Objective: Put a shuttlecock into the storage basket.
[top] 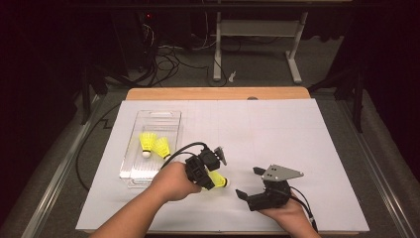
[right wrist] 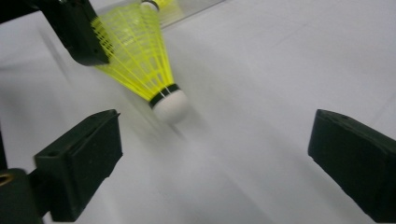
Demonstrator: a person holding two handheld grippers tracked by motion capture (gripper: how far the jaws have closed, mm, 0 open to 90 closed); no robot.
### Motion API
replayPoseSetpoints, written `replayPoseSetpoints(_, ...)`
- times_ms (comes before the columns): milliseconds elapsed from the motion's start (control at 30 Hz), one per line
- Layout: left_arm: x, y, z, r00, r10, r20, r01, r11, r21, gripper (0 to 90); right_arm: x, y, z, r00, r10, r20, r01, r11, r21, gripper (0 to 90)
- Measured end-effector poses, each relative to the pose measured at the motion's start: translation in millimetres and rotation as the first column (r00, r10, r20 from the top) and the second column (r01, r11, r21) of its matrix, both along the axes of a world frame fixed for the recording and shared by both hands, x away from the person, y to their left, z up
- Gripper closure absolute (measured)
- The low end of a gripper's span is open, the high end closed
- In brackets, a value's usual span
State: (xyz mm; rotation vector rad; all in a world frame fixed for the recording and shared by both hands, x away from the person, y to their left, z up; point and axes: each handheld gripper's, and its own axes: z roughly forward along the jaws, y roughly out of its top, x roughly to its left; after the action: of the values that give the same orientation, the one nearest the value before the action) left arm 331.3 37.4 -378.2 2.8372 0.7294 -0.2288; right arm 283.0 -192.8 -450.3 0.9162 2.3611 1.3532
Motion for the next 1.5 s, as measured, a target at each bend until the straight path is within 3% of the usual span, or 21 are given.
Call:
replayPoseSetpoints(400,3.9,6.3,1.5,0.9996,0.026,0.009,-0.026,0.9997,-0.002,89.9,-0.1,-46.3,-0.9,0.9908,-0.126,0.048,0.129,0.990,-0.060,0.2)
replayPoseSetpoints(533,3.9,7.9,0.9,0.9995,0.030,0.008,-0.030,0.9996,-0.002,89.9,-1.0,-65.0,-4.4,0.9848,-0.167,0.047,0.169,0.985,-0.039,0.2)
replayPoseSetpoints(833,3.9,13.4,1.3,0.9992,0.038,0.008,-0.038,0.9993,0.000,89.9,-6.2,-86.1,-11.6,0.9716,-0.228,0.064,0.227,0.974,0.015,0.2)
replayPoseSetpoints(1000,4.3,14.5,-2.7,0.9991,0.042,0.000,-0.042,0.9991,0.002,89.9,-5.3,-87.1,-11.3,0.9680,-0.241,0.071,0.238,0.970,0.039,0.2)
replayPoseSetpoints(1500,3.1,21.7,7.6,0.9991,0.042,-0.004,-0.042,0.9991,-0.001,89.9,-5.5,-83.4,-14.7,0.9740,-0.220,0.054,0.219,0.975,0.028,0.2)
